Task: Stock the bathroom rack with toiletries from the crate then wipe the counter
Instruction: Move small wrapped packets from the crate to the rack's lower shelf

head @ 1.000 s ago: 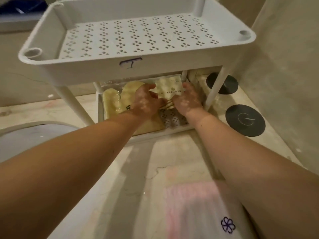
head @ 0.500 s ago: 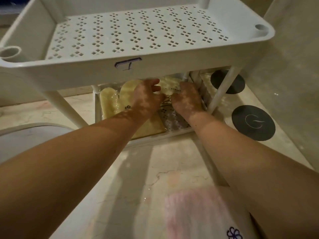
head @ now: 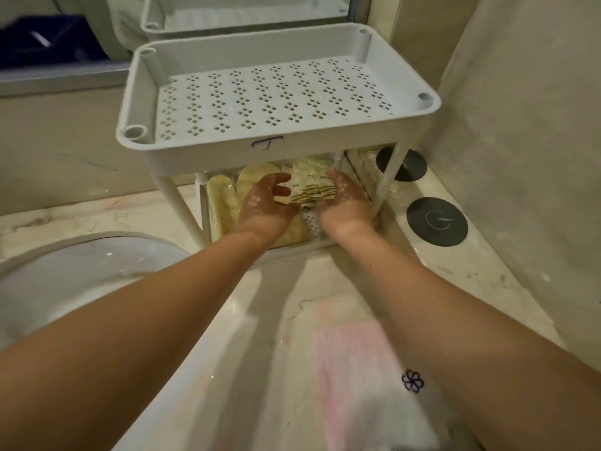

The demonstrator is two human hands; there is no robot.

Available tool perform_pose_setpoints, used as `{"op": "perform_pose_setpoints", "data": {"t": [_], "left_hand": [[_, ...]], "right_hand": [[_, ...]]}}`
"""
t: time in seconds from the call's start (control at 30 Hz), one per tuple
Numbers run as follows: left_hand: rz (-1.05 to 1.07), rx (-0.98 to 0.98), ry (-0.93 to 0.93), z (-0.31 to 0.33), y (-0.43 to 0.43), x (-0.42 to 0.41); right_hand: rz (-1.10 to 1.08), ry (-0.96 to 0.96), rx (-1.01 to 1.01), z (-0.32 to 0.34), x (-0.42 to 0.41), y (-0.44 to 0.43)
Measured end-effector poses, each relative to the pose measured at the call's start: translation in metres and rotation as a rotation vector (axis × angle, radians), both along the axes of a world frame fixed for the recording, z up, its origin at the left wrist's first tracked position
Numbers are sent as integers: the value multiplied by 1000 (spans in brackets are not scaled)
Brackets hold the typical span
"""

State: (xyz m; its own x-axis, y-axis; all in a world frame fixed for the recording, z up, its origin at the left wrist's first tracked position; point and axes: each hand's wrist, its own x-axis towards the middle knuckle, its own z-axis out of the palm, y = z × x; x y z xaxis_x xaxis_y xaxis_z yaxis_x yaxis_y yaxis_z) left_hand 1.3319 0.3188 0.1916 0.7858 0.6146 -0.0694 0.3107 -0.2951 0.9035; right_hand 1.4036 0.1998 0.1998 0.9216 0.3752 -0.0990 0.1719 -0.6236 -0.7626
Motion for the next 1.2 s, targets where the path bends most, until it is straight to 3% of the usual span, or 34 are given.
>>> {"op": "perform_pose_setpoints", "data": {"t": [0.13,0.63,1.2], "left_hand": [[-15,-4,15,21,-11,-40],[17,-85,-11,83,-50,-259],[328,-39,37,66,11,-508]], "right_hand": [[12,35,95,20,-45,-19],[76,21,74,69,-245,-74],[523,67,-9,64,-427,12]]}}
